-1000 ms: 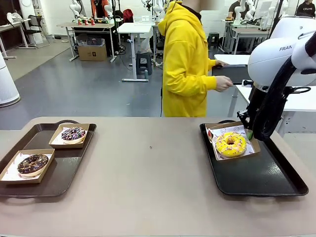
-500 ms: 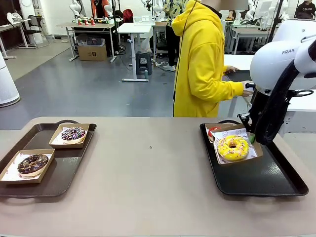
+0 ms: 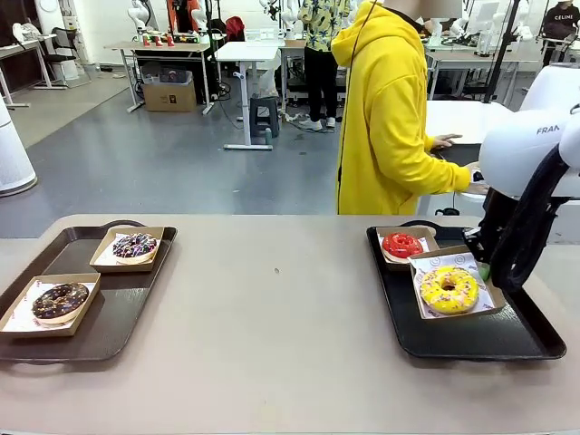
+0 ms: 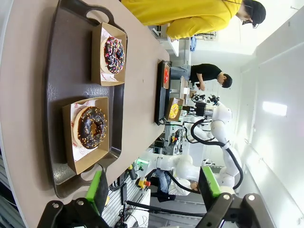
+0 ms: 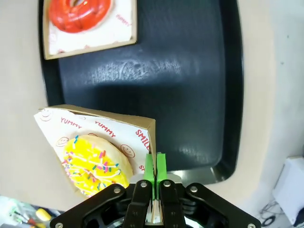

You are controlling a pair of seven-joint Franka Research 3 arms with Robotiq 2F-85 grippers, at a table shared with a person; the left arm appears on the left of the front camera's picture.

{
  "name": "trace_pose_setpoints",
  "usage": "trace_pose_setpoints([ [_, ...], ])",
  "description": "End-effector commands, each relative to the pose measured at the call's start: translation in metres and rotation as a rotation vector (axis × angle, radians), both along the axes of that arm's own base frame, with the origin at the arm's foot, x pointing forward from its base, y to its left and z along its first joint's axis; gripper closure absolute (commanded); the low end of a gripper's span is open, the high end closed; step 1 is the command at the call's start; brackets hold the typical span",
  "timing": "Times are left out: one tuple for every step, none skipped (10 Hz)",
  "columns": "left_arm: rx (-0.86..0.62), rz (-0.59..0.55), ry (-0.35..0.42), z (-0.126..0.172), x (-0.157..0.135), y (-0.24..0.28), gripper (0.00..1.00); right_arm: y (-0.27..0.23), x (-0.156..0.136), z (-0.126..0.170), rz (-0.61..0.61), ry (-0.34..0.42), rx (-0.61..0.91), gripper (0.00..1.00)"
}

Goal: Individually package the donuts and arrange them on the tray.
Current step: Place the picked Paper togo box on the Handle tray.

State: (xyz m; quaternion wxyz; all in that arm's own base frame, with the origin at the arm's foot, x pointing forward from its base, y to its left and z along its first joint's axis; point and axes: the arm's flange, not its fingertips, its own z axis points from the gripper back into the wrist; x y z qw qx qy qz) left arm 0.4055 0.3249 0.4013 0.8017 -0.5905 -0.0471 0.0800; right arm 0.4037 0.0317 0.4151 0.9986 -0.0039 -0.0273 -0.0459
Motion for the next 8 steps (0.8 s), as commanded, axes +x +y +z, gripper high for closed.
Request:
trace_pose_setpoints([
  [0.011,-0.003,-0.013,0.002,-0.004,-0.001,0.00,-0.015,0.011,-0.017,0.017,-0.017,-0.015,0.98],
  [0.011,-0.003,-0.013,0.002,-0.004,-0.001,0.00,-0.021,0.017,-0.023,0.021,-0.014,-0.010,0.98],
  [0.011,-0.003,-0.013,0.002,-0.004,-0.001,0.00,-0.025,0.022,-0.031,0.030,-0.004,-0.007,0.98],
  [0.011,-0.003,-0.013,0.002,-0.004,-0.001,0.00,-0.025,0.025,-0.037,0.050,0.010,-0.005,0.98],
  [0.011,-0.003,-0.013,0.002,-0.004,-0.001,0.00,-0.024,0.028,-0.043,0.070,0.017,-0.009,0.98],
  [0.011,-0.003,-0.013,0.002,-0.004,-0.001,0.00,-0.023,0.030,-0.046,0.076,0.027,-0.015,0.98],
  [0.011,-0.003,-0.013,0.002,-0.004,-0.001,0.00,-0.022,0.032,-0.050,0.079,0.033,-0.018,0.98],
  [0.011,-0.003,-0.013,0.002,-0.004,-0.001,0.00,-0.022,0.034,-0.052,0.087,0.039,-0.013,0.98],
])
